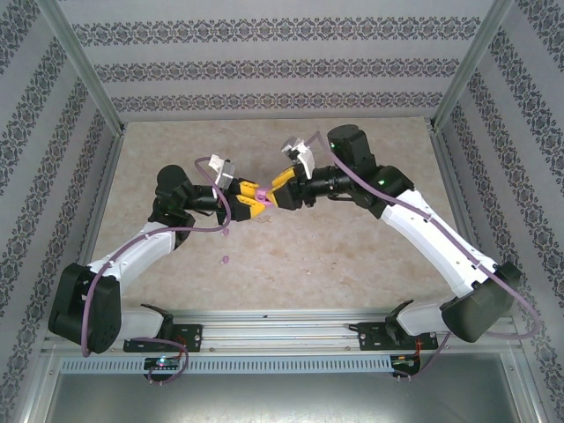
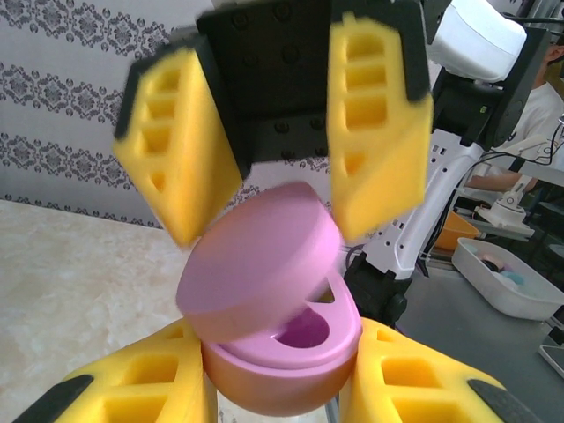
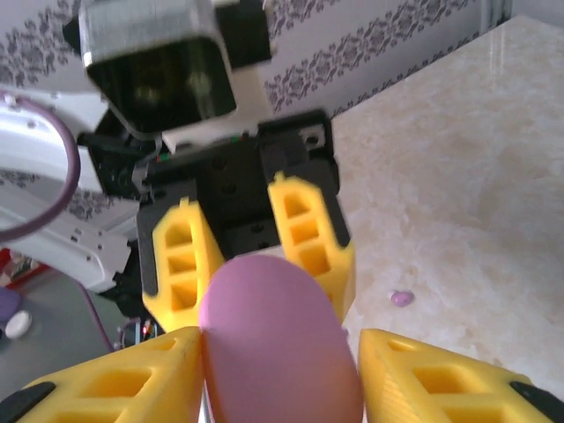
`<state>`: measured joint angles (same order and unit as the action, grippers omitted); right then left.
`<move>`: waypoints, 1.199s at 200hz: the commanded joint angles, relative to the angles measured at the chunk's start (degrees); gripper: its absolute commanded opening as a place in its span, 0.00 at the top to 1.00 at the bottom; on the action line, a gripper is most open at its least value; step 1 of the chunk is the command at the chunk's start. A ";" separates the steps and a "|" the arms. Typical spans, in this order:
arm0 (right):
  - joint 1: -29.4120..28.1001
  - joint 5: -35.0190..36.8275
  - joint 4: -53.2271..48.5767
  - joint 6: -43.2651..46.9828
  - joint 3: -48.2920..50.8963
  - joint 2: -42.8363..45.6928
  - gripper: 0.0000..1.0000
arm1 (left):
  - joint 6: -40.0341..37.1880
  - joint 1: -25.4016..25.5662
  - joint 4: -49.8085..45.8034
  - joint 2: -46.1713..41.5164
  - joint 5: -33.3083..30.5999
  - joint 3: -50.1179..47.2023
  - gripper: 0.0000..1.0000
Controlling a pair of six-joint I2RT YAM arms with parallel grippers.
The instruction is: Insert the wireless bluetooth earbuds into the charging case
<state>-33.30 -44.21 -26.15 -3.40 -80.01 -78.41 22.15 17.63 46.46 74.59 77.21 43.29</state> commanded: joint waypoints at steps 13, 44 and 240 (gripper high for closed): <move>2.79 3.38 4.13 -5.50 0.20 -0.07 0.52 | -0.47 0.48 1.53 -2.52 3.56 -0.14 0.83; 2.93 3.93 4.44 -8.42 -0.13 -0.77 0.49 | 0.16 0.42 2.32 -2.75 2.41 -0.77 0.84; 2.59 17.62 1.03 -33.20 6.52 4.16 0.38 | 14.17 -9.94 20.31 6.91 -3.54 -5.24 0.91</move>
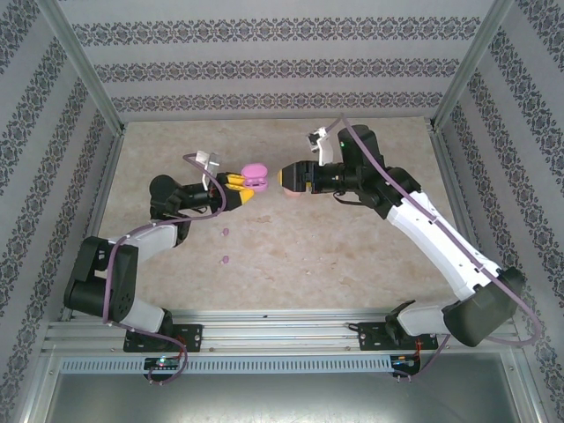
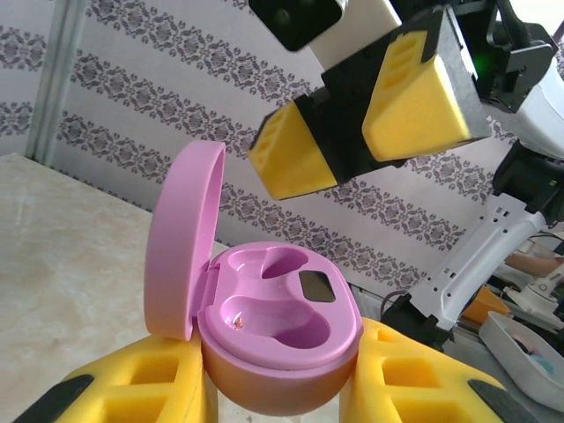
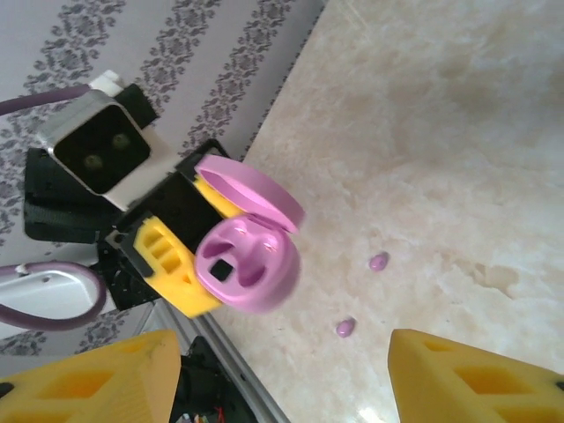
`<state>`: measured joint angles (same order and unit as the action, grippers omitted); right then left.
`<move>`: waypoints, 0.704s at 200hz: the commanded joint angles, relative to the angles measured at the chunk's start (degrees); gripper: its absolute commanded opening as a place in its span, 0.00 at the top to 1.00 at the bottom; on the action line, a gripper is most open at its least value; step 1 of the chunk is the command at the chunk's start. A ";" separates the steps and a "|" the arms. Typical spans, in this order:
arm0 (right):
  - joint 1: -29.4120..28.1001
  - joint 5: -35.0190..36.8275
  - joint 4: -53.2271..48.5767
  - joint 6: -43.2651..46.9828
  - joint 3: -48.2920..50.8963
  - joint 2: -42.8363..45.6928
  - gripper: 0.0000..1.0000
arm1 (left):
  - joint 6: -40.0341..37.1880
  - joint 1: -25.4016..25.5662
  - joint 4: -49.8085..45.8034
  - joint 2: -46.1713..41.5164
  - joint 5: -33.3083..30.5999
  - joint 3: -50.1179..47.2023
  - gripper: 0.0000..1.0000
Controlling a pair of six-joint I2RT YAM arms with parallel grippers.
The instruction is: Insert the wireless bluetooth earbuds into the charging case
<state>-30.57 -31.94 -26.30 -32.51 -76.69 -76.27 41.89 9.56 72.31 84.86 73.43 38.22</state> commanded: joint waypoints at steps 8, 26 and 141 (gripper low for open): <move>-0.56 7.20 1.70 -5.02 4.56 2.22 0.39 | -9.65 -2.41 -11.57 -5.05 -0.59 -0.25 0.91; -2.07 11.25 3.86 -8.38 8.65 2.06 0.42 | -21.43 -3.37 -29.04 -9.79 -3.37 0.39 0.89; -16.75 15.08 25.39 -31.80 15.07 -23.83 0.65 | -35.18 -8.51 -50.01 -21.39 -13.67 -1.24 0.83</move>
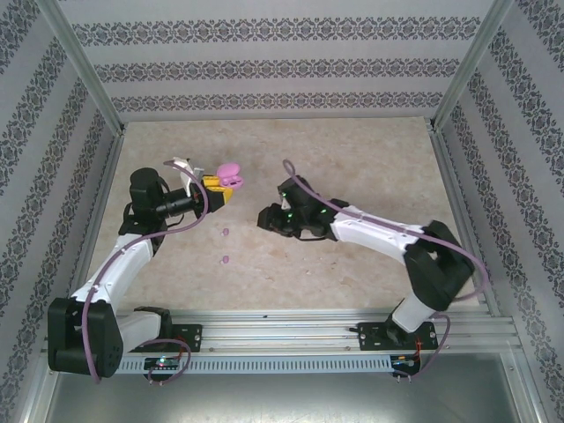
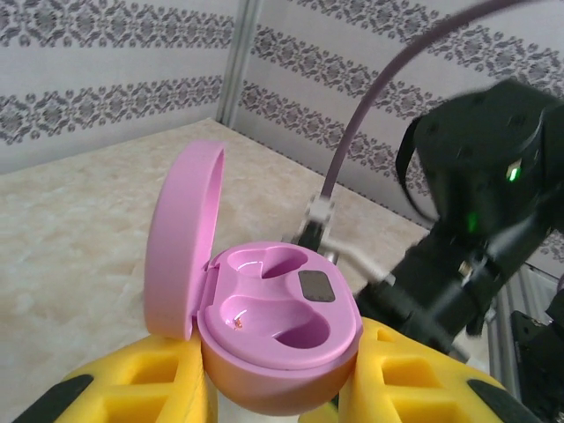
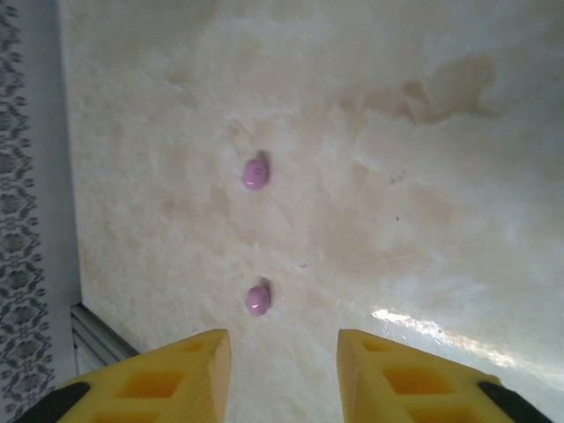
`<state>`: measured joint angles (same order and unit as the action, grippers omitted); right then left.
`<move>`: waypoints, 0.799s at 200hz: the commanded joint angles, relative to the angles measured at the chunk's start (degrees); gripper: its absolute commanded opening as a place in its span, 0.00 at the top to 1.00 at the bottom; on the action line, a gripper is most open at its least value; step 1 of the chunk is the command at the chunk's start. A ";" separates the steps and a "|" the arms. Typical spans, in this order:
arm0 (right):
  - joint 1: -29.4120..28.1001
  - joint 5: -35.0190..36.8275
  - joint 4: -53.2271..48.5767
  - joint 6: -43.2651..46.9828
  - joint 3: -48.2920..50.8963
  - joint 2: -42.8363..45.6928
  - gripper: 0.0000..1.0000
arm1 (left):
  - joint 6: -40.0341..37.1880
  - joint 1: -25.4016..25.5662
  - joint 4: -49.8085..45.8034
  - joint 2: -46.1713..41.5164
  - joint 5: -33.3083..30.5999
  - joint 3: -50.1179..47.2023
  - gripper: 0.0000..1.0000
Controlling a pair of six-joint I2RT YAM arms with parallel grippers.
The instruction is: Insert the wireless bluetooth earbuds into the charging case
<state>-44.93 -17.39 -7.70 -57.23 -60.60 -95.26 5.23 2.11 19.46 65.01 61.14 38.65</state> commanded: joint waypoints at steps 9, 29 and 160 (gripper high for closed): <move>-3.49 0.22 6.66 -7.46 -2.92 -7.42 0.66 | 1.84 -1.23 2.96 -1.82 -2.19 -1.98 0.82; -5.18 -1.53 4.69 -7.70 -7.55 -12.59 0.67 | 1.55 -1.58 1.72 -2.75 -4.79 -2.18 0.83; -12.86 1.30 -7.15 -8.95 -19.63 -23.67 0.69 | -0.13 -1.64 -0.91 -5.14 -10.24 -2.52 0.82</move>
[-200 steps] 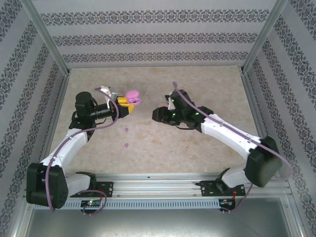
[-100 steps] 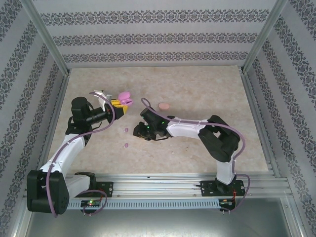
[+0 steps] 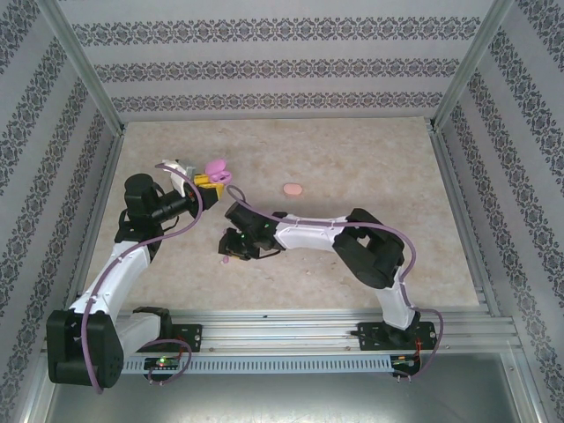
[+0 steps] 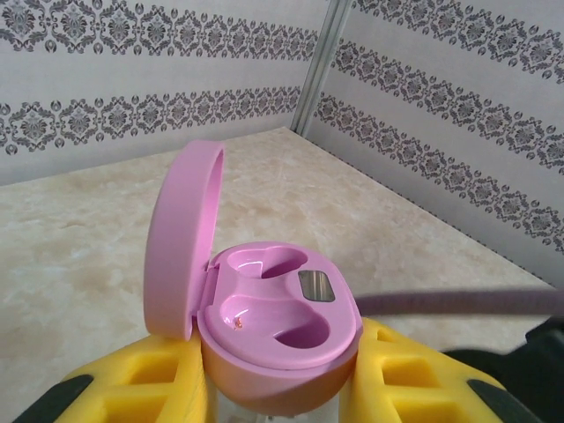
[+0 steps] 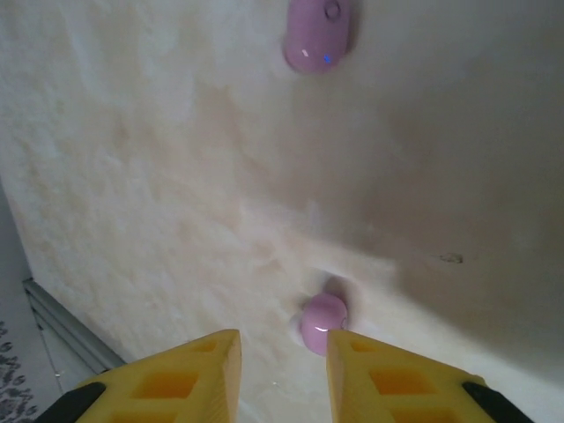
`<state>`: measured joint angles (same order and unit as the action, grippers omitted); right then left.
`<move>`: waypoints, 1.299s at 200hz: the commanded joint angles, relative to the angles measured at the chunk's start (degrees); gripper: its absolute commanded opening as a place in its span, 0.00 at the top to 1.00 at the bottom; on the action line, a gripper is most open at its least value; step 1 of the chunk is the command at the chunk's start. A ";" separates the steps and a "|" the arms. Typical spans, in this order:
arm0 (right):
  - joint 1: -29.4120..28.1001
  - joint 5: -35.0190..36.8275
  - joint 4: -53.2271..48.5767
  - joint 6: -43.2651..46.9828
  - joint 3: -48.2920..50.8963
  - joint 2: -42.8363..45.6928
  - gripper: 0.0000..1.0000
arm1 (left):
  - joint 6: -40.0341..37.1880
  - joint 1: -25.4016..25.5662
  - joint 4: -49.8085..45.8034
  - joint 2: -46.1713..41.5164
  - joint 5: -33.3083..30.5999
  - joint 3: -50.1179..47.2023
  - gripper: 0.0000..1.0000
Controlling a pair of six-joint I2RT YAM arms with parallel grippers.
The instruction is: Insert the wireless bluetooth earbuds into the charging case
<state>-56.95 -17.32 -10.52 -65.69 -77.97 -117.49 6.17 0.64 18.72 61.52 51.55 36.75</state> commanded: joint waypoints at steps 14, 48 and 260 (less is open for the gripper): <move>-0.98 1.46 -5.26 -0.47 -2.86 -1.84 0.69 | -1.33 0.06 -0.39 -1.97 -0.88 -0.81 0.82; -1.10 1.40 -6.80 0.16 -4.75 -3.03 0.69 | -2.52 0.67 -1.89 -2.59 -1.31 -0.87 0.82; 0.39 2.67 -13.97 4.20 -5.07 -1.28 0.87 | -5.90 2.00 -4.07 -3.21 0.24 -0.88 0.81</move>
<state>-57.87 -17.19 -22.57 -63.44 -87.83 -124.09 2.28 1.17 15.27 59.44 47.77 36.23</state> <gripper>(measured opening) 0.142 0.316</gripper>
